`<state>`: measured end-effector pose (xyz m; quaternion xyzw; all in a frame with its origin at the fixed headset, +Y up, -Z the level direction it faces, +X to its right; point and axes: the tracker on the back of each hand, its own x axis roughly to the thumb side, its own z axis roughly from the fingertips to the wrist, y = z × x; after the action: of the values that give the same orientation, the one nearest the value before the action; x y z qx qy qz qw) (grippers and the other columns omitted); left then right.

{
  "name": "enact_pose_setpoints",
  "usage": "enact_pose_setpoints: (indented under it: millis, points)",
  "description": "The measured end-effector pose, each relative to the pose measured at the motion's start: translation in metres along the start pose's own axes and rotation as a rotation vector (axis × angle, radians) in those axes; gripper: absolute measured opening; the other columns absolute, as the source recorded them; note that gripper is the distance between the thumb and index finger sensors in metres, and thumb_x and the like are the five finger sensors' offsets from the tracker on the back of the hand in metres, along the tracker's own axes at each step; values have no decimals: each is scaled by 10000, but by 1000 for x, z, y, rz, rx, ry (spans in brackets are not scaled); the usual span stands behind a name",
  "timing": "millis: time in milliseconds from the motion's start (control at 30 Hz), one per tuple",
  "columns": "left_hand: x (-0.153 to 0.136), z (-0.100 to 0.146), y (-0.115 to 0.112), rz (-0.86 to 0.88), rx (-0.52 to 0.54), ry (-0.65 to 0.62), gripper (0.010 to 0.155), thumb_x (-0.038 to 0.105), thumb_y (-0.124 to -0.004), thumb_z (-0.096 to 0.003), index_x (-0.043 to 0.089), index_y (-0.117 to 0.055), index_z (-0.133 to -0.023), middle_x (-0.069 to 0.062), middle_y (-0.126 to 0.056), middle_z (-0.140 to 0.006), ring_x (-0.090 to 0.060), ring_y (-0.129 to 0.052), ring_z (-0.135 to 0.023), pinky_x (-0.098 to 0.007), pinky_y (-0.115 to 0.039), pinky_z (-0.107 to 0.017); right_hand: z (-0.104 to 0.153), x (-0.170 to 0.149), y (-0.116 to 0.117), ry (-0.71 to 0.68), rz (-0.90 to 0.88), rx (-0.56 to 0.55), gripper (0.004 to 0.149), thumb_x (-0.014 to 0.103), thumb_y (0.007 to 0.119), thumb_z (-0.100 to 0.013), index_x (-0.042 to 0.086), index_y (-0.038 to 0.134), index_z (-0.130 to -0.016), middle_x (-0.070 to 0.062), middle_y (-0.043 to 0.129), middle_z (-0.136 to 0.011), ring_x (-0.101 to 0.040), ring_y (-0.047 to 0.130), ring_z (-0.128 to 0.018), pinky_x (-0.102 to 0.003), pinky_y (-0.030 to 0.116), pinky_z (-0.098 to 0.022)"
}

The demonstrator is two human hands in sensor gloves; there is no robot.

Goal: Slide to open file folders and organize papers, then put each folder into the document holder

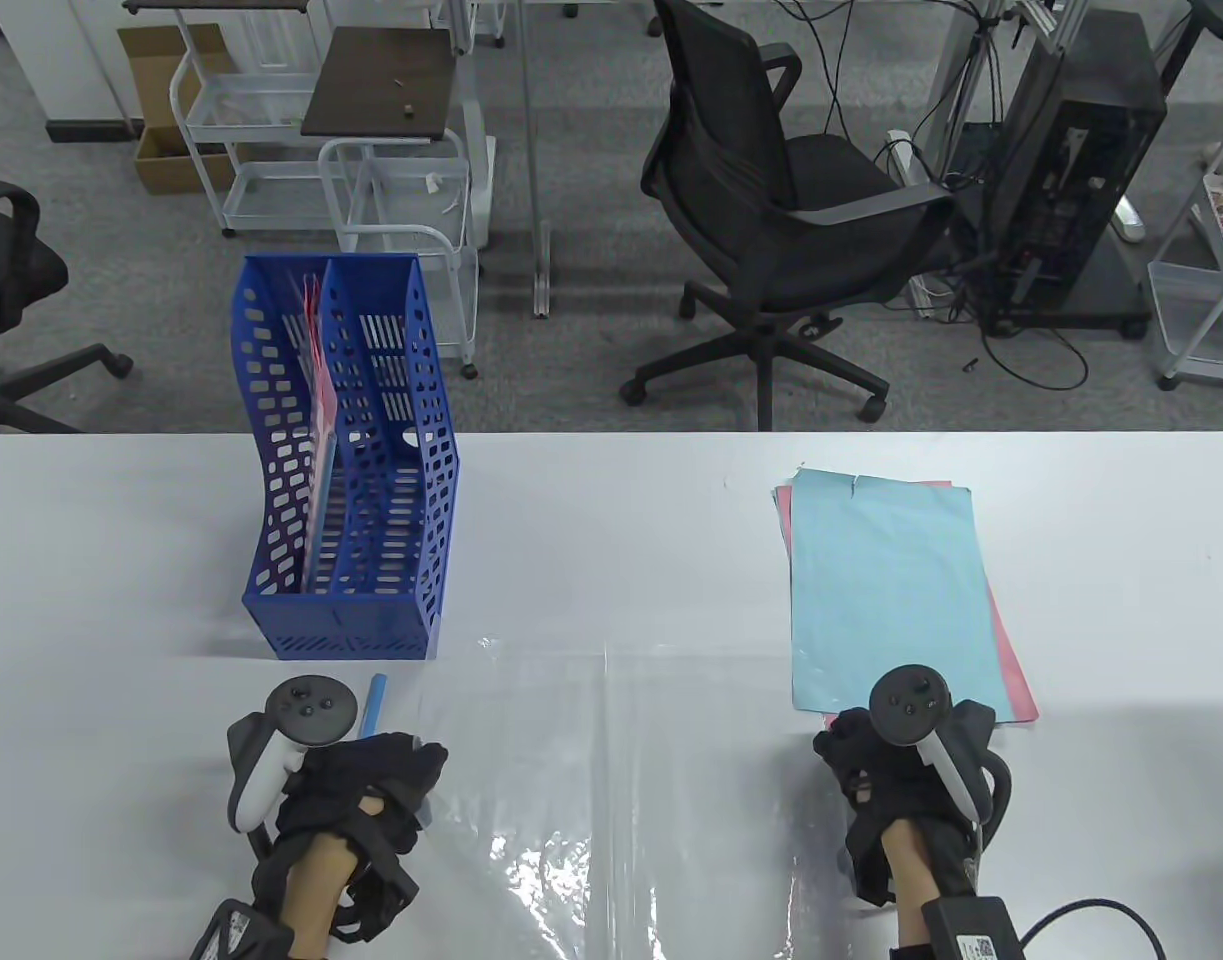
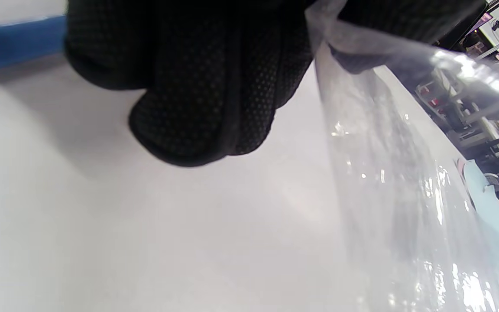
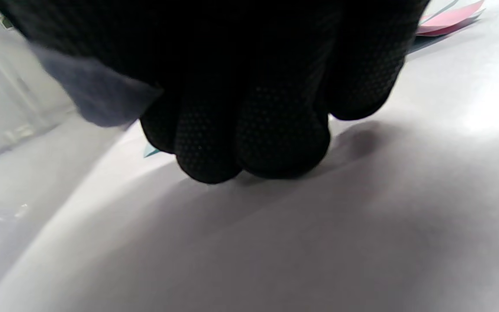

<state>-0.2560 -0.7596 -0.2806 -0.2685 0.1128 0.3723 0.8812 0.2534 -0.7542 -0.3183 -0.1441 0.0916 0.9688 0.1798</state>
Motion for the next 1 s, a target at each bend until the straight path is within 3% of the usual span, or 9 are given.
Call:
enact_pose_setpoints:
  millis: [433, 567, 667, 767, 900, 1000]
  points:
    - [0, 5, 5, -25, -39, 34, 633, 520, -820, -456, 73, -875, -900, -135, -1063, -651, -248, -1134, -380, -472, -917, -392, 1, 0, -1, 5, 32, -10, 487, 514, 874, -323, 218, 949, -703, 1, 1049, -596, -229, 1030, -470, -486, 816, -554]
    - [5, 18, 14, -119, 105, 71, 618, 522, -822, -453, 85, -897, -883, -124, -1075, -619, -237, -1131, -342, -460, -920, -369, 5, 3, -6, 11, 77, -22, 570, 556, 862, -310, 203, 929, -752, -29, 1040, -649, -255, 1025, -504, -507, 798, -567]
    - [12, 32, 21, -188, 261, 78, 600, 526, -822, -451, 104, -913, -867, -104, -1081, -594, -219, -1121, -315, -449, -919, -356, 8, 4, -16, 15, 117, -109, 587, 571, 852, -306, 207, 923, -761, -28, 1043, -647, -256, 1028, -497, -505, 800, -565]
    - [22, 38, 17, -235, 342, 19, 583, 527, -816, -452, 130, -908, -869, -84, -1073, -606, -212, -1113, -329, -443, -913, -372, 9, 0, -28, 21, 93, -231, 570, 554, 853, -313, 220, 912, -770, -20, 1039, -661, -257, 1028, -508, -504, 799, -571]
    - [39, 39, 1, -311, 373, -135, 603, 518, -809, -454, 216, -813, -976, -67, -977, -859, -271, -1077, -634, -498, -846, -564, 6, -6, -36, 28, 83, -330, 626, 546, 861, -317, 282, 803, -881, 2, 931, -857, -278, 953, -719, -512, 751, -643]
    - [49, 36, -14, -398, 353, -192, 642, 526, -810, -449, 291, -737, -1041, -18, -881, -1013, -301, -950, -894, -532, -760, -682, -3, -9, -36, 10, 98, -298, 744, 560, 867, -307, 361, 632, -985, 24, 690, -1080, -314, 736, -983, -553, 617, -751]
